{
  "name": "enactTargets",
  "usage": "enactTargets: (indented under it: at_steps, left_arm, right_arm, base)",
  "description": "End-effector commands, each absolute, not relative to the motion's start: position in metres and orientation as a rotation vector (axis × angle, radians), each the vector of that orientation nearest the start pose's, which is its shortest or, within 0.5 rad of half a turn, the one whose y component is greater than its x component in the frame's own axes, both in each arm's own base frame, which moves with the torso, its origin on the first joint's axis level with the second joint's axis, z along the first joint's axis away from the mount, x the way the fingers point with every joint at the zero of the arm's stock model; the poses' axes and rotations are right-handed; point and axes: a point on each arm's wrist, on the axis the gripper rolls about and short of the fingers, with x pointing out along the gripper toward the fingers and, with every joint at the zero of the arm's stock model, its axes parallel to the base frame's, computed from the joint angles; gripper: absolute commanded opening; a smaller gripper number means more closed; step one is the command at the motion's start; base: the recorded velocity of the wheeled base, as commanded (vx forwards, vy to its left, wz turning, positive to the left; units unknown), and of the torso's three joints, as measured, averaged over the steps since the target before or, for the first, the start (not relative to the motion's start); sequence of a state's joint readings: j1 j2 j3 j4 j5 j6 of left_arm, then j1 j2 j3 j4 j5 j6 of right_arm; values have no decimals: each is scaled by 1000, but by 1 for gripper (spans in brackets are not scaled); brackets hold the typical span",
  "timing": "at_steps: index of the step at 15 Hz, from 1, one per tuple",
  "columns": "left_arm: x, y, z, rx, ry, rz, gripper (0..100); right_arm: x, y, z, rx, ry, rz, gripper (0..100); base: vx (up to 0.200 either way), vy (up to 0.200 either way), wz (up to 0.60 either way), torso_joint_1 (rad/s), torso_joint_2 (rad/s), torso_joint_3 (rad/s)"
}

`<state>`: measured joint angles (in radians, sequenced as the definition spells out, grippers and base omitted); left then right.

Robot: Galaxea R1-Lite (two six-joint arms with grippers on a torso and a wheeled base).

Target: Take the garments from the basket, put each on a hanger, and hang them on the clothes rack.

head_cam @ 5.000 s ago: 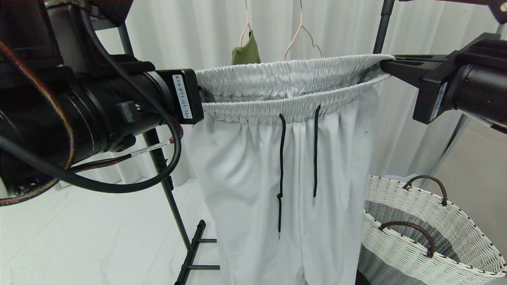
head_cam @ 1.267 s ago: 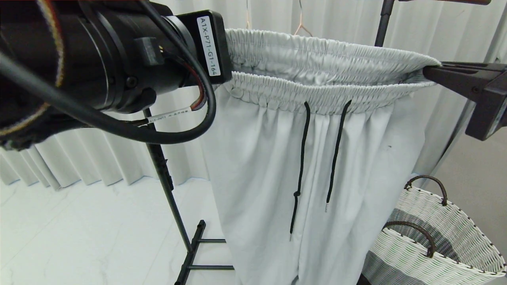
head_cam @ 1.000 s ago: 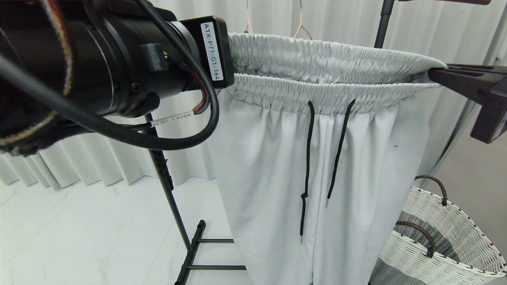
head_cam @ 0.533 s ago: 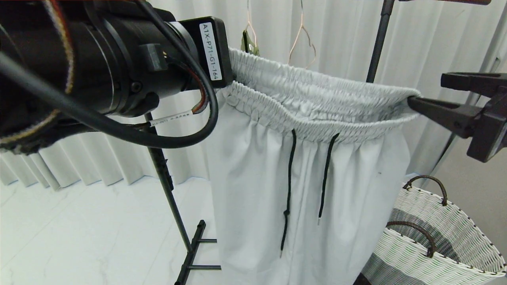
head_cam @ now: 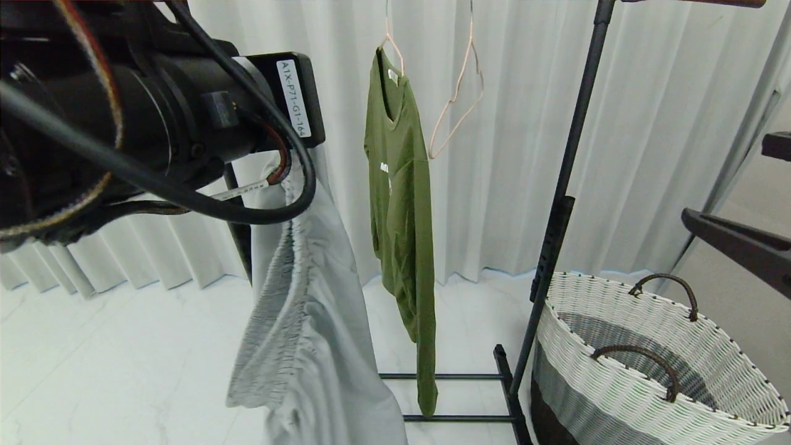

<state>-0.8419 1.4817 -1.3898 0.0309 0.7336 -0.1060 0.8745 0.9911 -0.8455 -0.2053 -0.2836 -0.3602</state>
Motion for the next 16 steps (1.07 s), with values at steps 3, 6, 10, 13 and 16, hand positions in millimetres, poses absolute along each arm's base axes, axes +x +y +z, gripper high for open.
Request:
enactTargets:
  at_steps: [3, 6, 10, 13, 16]
  left_arm:
    - [150, -115, 325, 4, 115, -4, 0]
    - [138, -69, 314, 61, 120, 45, 0]
    - [135, -27, 310, 130, 116, -23, 0]
    - [120, -19, 301, 119, 112, -64, 0]
    - [108, -17, 290, 121, 119, -75, 0]
  right_arm:
    - [85, 49, 296, -413, 63, 322, 100]
    - [90, 30, 283, -446, 222, 157, 100]
    - [94, 18, 280, -494, 258, 40, 100]
    - [94, 9, 276, -499, 290, -40, 100]
    - [95, 9, 268, -501, 302, -42, 100]
  base:
    - [0, 0, 0, 0, 0, 0]
    - [0, 0, 0, 0, 0, 0]
    - [0, 0, 0, 0, 0, 0]
    - [0, 0, 0, 0, 0, 0]
    - [0, 0, 0, 0, 0, 0]
